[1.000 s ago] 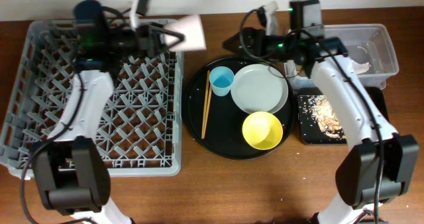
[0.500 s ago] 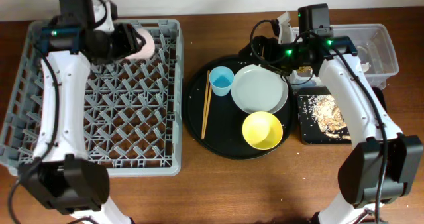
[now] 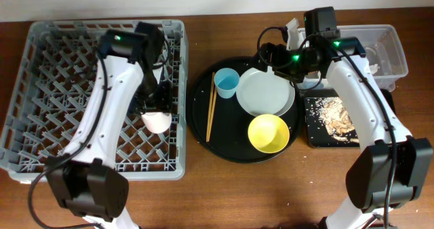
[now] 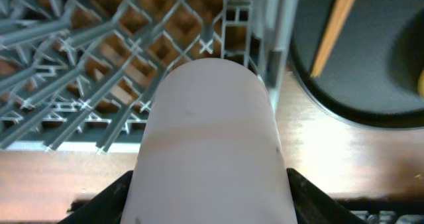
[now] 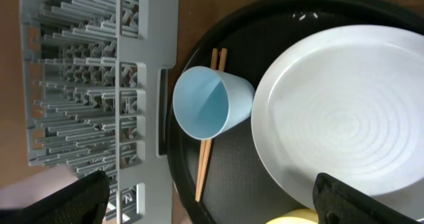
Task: Sort waste into correct bins and load items into the dishwasher rack
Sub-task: 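Place the pink cup upside down in the rack with the left gripper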
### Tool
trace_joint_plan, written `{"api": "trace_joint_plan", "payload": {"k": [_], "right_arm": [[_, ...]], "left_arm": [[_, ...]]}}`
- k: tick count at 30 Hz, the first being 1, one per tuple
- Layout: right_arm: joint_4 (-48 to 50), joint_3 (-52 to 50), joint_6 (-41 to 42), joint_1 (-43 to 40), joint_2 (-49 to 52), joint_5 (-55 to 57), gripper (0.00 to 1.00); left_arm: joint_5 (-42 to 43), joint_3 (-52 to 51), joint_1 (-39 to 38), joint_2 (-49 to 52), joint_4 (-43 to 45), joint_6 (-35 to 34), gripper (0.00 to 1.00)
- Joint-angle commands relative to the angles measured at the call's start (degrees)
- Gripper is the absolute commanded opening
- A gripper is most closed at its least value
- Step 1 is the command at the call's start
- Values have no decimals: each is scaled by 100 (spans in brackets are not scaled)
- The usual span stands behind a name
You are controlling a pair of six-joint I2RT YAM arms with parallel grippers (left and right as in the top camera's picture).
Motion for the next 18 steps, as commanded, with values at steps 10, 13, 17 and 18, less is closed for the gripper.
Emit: {"api": "trace_joint_plan", "payload": {"k": [10, 13, 17, 18], "right_arm": [[-35, -24, -79, 26, 31, 170, 99], [-33, -24, -79, 26, 31, 210, 98], [-35, -24, -79, 26, 31, 210, 98], [-50, -24, -79, 26, 31, 210, 99]], "left_arm": [[66, -1438, 0, -11, 754, -101, 63], [68, -1399, 7, -13, 697, -96, 59], [66, -1019, 4, -13, 111, -96, 59], [66, -1019, 4, -13, 26, -96, 59]]}}
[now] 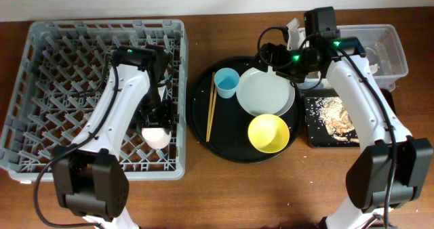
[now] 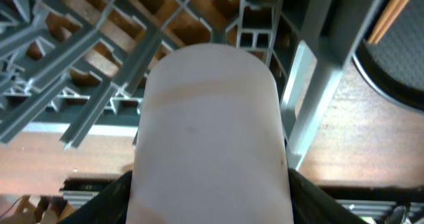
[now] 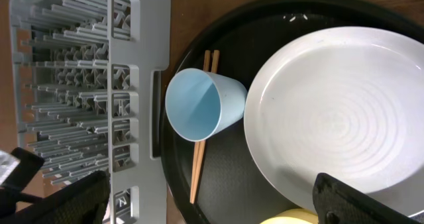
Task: Sort waste into correct bins and load items into the dishwasher rack
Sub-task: 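Place the pink cup upside down in the rack with the left gripper, then grasp the blue cup with the right gripper and lift it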
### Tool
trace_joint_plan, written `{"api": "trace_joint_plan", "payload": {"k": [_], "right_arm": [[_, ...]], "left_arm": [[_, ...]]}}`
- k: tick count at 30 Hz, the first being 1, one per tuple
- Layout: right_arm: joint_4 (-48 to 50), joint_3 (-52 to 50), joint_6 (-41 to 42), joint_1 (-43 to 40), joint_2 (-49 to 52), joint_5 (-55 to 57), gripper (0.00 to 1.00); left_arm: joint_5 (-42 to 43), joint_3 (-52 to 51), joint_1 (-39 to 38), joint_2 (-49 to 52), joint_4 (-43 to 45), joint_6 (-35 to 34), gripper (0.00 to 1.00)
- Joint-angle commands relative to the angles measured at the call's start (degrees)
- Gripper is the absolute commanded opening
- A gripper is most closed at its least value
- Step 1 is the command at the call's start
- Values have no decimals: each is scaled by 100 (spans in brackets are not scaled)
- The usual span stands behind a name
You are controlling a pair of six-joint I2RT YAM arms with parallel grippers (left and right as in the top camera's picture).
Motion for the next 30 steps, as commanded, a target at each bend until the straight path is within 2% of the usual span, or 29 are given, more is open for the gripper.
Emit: {"api": "trace_joint_plan", "payload": {"k": [1, 5, 9, 12, 13, 17, 20, 22, 24, 26, 30], "right_arm": [[-26, -24, -79, 26, 33, 68, 98], [-66, -24, -79, 26, 33, 68, 98], [-63, -24, -81, 26, 33, 72, 98], [-66, -24, -125, 31, 33, 70, 100], [-66, -24, -127, 31, 33, 70, 97], [166, -22, -157, 254, 33, 94, 74], [487, -20, 151, 894, 48, 1152, 66], [645, -20, 393, 1307, 120, 1873, 62], [715, -20, 605, 1661, 391, 2540, 56], [726, -20, 710, 1786, 673, 2756, 49], [754, -20, 852, 1784, 859, 3314, 44]], "left_arm": [[44, 190, 4, -33, -168, -72, 59], [44, 63, 2, -17, 160, -74, 59], [48, -507, 4, -11, 557, -76, 60], [46, -592, 4, -11, 765, -76, 87], [48, -592, 4, -11, 850, -76, 92], [48, -127, 48, -11, 1314, -76, 94], [142, 1073, 284, -13, 1563, -74, 94], [208, 1484, 409, -13, 1749, -74, 94], [240, 1519, 501, -4, 2065, -74, 94], [240, 1515, 533, 4, 2131, -74, 94], [238, 1515, 542, 103, 2253, -74, 94]]}}
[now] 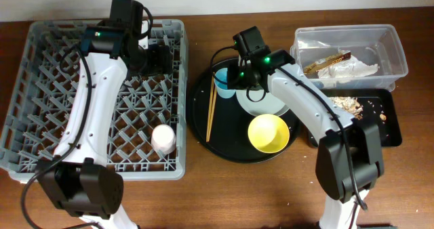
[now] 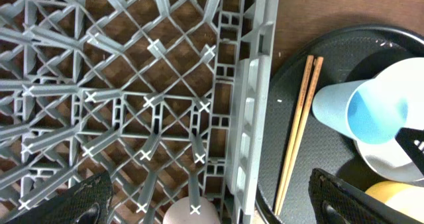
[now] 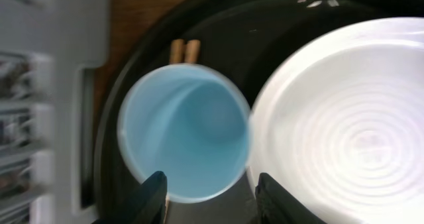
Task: Sort waste into correct bins and load items into the dishwasher rack
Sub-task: 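Grasp the blue cup with the right gripper and lift it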
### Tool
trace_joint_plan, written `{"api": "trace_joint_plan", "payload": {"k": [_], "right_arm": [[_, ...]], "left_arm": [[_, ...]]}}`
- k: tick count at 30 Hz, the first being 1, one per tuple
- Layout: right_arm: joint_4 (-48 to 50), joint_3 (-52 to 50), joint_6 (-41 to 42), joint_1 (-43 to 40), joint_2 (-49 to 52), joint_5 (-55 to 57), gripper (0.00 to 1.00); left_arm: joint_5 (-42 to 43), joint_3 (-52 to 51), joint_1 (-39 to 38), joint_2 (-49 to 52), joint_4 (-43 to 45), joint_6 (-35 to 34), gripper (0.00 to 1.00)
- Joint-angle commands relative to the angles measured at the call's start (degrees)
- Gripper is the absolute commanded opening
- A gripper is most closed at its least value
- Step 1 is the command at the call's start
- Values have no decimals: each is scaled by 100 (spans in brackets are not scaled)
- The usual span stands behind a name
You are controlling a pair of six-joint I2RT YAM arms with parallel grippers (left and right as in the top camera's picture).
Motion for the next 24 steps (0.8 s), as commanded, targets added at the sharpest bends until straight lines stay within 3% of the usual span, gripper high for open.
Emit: {"api": "trace_joint_plan", "payload": {"k": [1, 8, 14, 16, 18, 19, 23, 24], "right_arm": [[24, -20, 129, 2, -7, 717, 43], [175, -22, 131, 4, 409, 758, 30], [310, -22, 131, 4, 463, 758, 9], [306, -22, 129, 9, 516, 737, 10], [302, -24, 129, 9, 581, 629, 27], [302, -24, 129, 9, 603, 627, 27], [304, -24, 129, 9, 608, 555, 4], [308, -11, 129, 2, 599, 415, 4]], "left_arm": [[83, 31, 35, 116, 39, -13, 94], [85, 31, 35, 245, 133, -13, 93], [87, 31, 31, 249, 133, -15, 92], [87, 31, 35, 249, 146, -15, 92], [87, 31, 35, 249, 151, -15, 92], [87, 31, 35, 249, 149, -15, 92], [90, 31, 35, 249, 157, -17, 92], [111, 31, 35, 249, 175, -15, 92]]}}
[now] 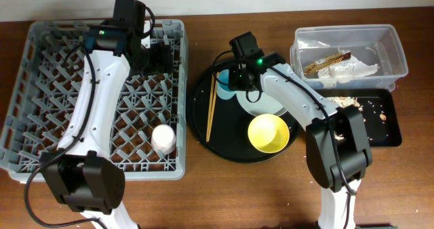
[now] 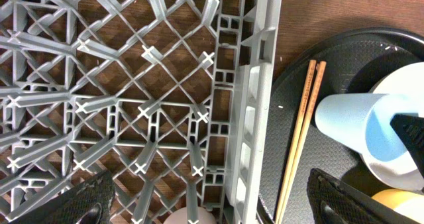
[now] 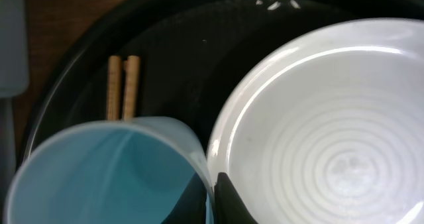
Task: Sort waste into correct bins and load items into the dishwasher rack
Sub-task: 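Grasp the blue cup with the right gripper and lift it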
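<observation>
A light blue cup (image 1: 226,80) (image 2: 358,128) (image 3: 112,177) stands on the round black tray (image 1: 224,137) beside a pair of chopsticks (image 1: 210,107) (image 3: 122,85), a white plate (image 3: 318,131) and a yellow bowl (image 1: 268,133). My right gripper (image 1: 235,77) (image 3: 213,191) is shut on the cup's rim, one finger inside and one outside. A white cup (image 1: 163,139) (image 2: 189,217) stands upside down in the grey dishwasher rack (image 1: 41,87). Over the rack's far right part hangs my left gripper (image 1: 154,56) (image 2: 212,201), open and holding nothing.
A clear bin (image 1: 349,49) with wrappers and paper is at the far right. In front of it lies a black rectangular tray (image 1: 369,120) with food scraps. The rack's raised right wall (image 2: 248,118) lies between the rack and the round tray.
My right gripper, which stood open around the blue cup's rim, has shut on it. The left gripper has hardly moved.
My left gripper held the white cup over the rack, then lower among the rack's pegs. After that the cup stood alone in the rack and the left gripper was open further back. My right gripper went from near the clear bin to the blue cup and gripped its rim.
</observation>
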### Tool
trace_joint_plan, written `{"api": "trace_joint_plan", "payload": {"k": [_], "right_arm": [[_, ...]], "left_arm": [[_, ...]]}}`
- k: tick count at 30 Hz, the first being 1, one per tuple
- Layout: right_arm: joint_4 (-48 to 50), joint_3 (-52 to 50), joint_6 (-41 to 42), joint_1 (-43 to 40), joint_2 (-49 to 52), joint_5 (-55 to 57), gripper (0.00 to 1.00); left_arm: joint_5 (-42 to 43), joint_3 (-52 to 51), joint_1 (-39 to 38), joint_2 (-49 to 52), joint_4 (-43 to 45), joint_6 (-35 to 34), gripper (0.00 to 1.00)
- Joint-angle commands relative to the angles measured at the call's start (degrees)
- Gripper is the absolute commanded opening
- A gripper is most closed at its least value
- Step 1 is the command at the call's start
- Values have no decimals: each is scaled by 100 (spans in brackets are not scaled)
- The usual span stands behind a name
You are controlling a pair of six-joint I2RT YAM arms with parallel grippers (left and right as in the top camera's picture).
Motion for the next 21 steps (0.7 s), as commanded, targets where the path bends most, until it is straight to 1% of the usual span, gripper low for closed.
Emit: {"api": "trace_joint_plan", "payload": {"k": [1, 2, 4, 5, 6, 8, 9, 10, 11, 12, 14, 16, 18, 21], "right_arm": [[-26, 61, 11, -35, -4, -380, 4], [-72, 146, 11, -103, -103, -629, 4], [-57, 282, 11, -420, -476, -1528, 4], [31, 293, 9, -787, -796, -2339, 4], [74, 293, -22, -973, -918, -2765, 4], [293, 293, -208, -1528, -1115, -4336, 4], [450, 293, -317, -1762, -1117, -5226, 4], [555, 289, -339, -1904, -1102, -5816, 4], [658, 289, -361, -1965, -1097, -6210, 4], [949, 289, -402, -1976, -1097, -6813, 4], [1307, 289, -393, -1840, -1097, -7252, 4], [1427, 289, -315, -1672, -1097, -7329, 4], [1720, 289, -282, -1429, -1097, -7471, 4], [2387, 289, 164, -1097, -1097, -7558, 4]], "left_arm": [[282, 31, 37, 52, 83, -15, 92], [538, 31, 37, 52, 164, -13, 92], [1349, 31, 70, 52, 326, 28, 92], [2201, 31, 151, 52, 424, 254, 93], [2879, 31, 227, 52, 481, 444, 94], [4395, 31, 407, 52, 588, 975, 98], [5023, 31, 487, 52, 595, 1211, 99], [5574, 31, 546, 52, 592, 1429, 99], [5919, 31, 579, 52, 592, 1554, 99], [6481, 31, 601, 52, 595, 1803, 99], [7075, 31, 599, 52, 595, 2037, 99], [7396, 31, 601, 52, 597, 2146, 99], [7436, 31, 586, 52, 610, 2162, 99], [7425, 31, 522, 57, 608, 2223, 99]]}}
